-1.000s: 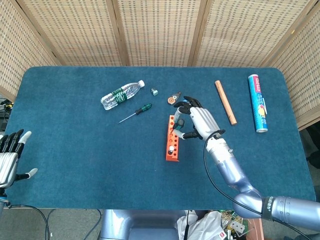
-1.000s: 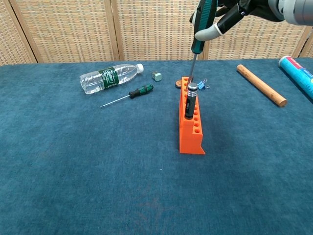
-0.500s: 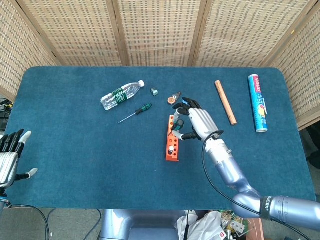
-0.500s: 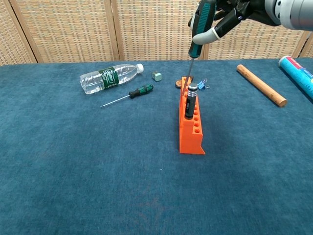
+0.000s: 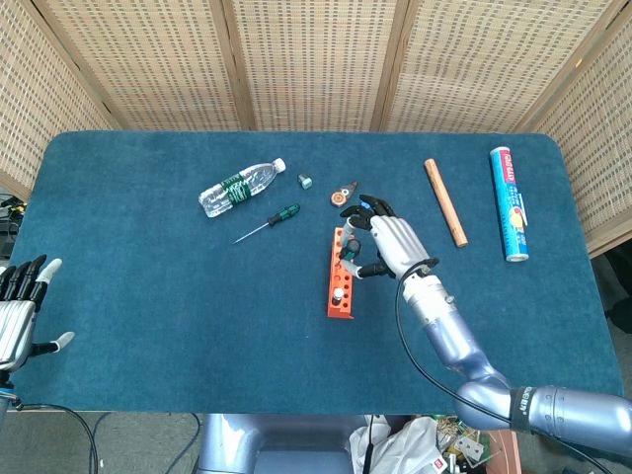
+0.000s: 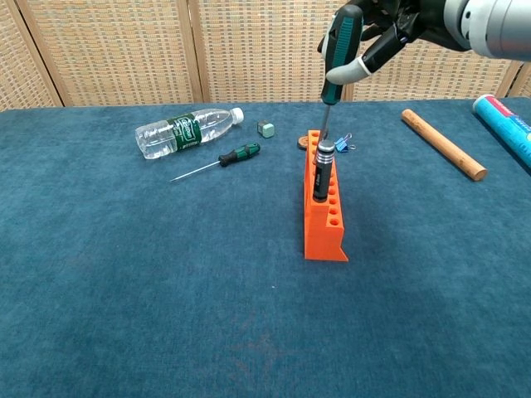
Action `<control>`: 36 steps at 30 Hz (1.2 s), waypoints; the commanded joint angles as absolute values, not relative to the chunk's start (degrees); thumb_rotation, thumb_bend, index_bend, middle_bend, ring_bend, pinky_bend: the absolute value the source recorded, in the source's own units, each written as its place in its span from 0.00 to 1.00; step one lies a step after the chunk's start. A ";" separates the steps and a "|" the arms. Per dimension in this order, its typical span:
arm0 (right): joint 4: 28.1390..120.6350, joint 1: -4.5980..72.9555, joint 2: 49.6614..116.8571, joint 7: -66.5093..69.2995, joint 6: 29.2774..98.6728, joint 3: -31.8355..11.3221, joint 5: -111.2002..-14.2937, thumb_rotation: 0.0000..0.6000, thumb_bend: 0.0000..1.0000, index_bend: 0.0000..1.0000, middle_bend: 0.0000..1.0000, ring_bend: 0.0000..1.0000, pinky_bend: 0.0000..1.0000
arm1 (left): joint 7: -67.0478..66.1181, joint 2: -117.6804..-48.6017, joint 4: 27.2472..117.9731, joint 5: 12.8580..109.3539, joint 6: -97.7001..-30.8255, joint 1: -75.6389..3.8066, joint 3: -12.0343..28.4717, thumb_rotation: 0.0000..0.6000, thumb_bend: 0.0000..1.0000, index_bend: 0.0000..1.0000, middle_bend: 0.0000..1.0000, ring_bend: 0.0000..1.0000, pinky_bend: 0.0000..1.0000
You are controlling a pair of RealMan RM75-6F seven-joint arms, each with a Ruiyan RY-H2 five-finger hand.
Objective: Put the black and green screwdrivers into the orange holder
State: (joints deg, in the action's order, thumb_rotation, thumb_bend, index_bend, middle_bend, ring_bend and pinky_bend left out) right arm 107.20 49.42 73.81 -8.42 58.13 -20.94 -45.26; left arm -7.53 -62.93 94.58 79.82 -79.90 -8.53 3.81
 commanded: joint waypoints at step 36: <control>99.98 53.61 77.64 -12.42 54.36 -19.49 -37.70 1.00 0.39 0.65 0.23 0.00 0.00 | -7.74 -63.16 94.11 78.50 -78.87 -9.03 4.11 1.00 0.00 0.00 0.00 0.00 0.00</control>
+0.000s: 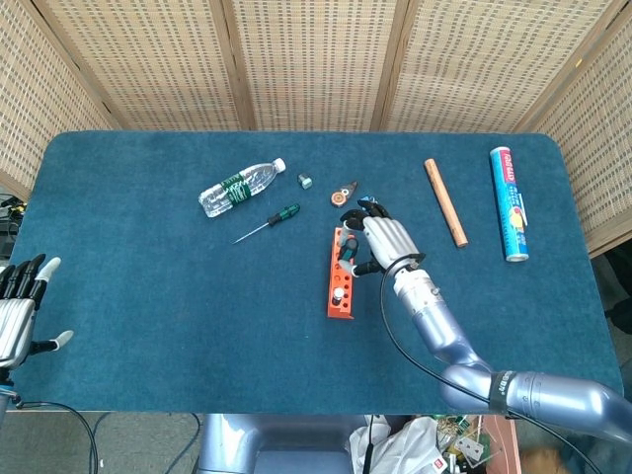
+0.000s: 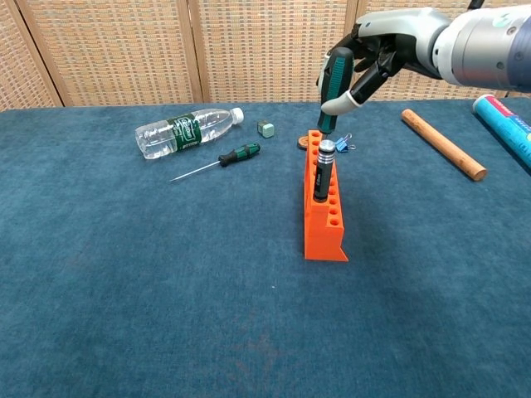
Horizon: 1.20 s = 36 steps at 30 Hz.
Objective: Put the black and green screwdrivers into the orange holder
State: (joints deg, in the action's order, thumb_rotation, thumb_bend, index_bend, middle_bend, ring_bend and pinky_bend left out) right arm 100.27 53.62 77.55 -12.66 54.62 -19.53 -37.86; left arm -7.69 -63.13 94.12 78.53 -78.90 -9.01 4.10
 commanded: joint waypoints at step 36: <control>95.25 55.49 80.02 -13.03 51.47 -17.92 -35.02 1.00 0.39 0.65 0.23 0.00 0.00 | -8.56 -63.51 93.94 77.79 -78.24 -9.46 4.09 1.00 0.00 0.00 0.00 0.00 0.00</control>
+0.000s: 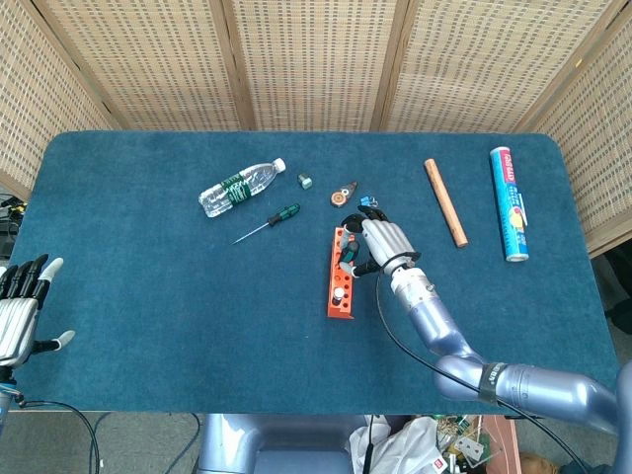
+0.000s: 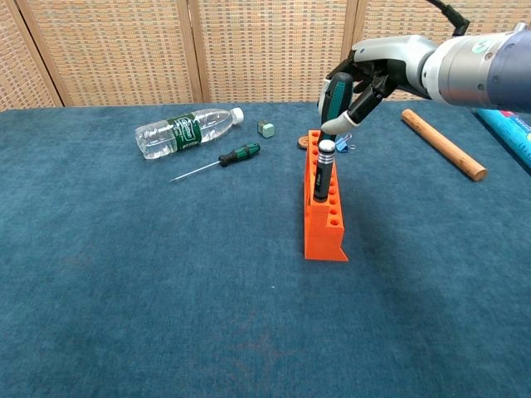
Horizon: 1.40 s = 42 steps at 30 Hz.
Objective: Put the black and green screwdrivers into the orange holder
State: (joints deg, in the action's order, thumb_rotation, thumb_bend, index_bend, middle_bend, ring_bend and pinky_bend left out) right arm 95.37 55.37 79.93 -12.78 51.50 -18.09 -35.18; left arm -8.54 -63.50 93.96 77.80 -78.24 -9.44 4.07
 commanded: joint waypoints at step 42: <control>94.57 56.34 80.86 -13.37 50.03 -16.67 -35.69 1.00 0.29 0.41 0.23 0.00 0.00 | -8.61 -63.65 93.65 77.26 -77.95 -9.64 4.12 1.00 0.00 0.00 0.00 0.00 0.00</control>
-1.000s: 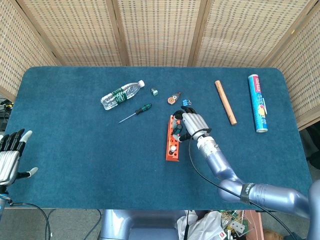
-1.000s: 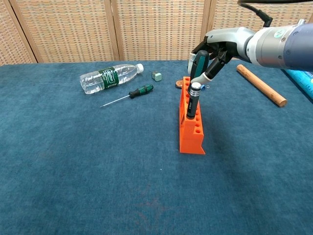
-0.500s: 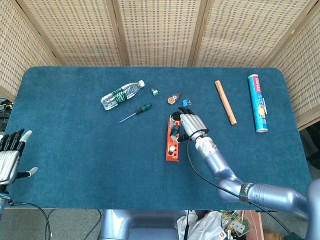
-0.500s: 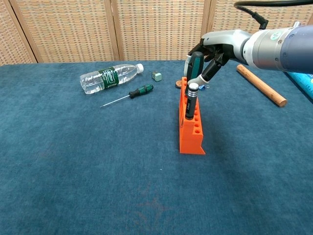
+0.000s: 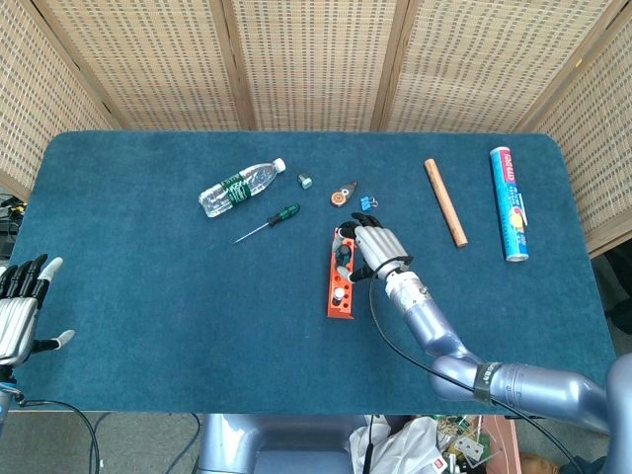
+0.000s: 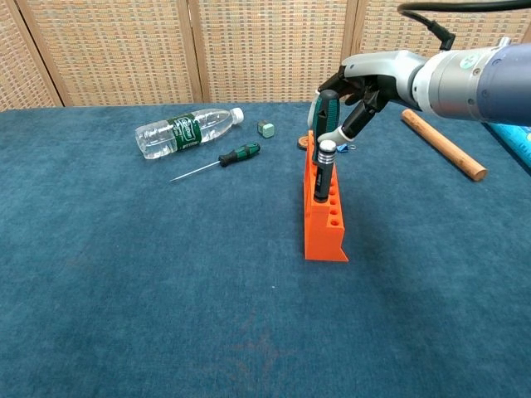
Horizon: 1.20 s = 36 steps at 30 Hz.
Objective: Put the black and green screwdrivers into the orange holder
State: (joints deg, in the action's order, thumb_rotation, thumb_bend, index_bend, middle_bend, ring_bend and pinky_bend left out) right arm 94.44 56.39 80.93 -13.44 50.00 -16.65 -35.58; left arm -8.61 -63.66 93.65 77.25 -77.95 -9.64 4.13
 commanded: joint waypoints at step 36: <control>95.88 25.99 62.26 0.34 84.57 -0.99 -85.75 1.00 0.00 0.03 0.00 0.00 0.00 | -5.32 -62.27 94.56 85.66 -83.02 -7.45 1.40 1.00 0.00 0.00 0.00 0.00 0.00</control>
State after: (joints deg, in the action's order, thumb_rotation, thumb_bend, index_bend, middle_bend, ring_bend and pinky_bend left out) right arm 103.91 35.60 65.29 -5.74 74.16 -7.96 -74.33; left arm -5.23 -62.15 94.58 85.07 -82.53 -7.72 1.82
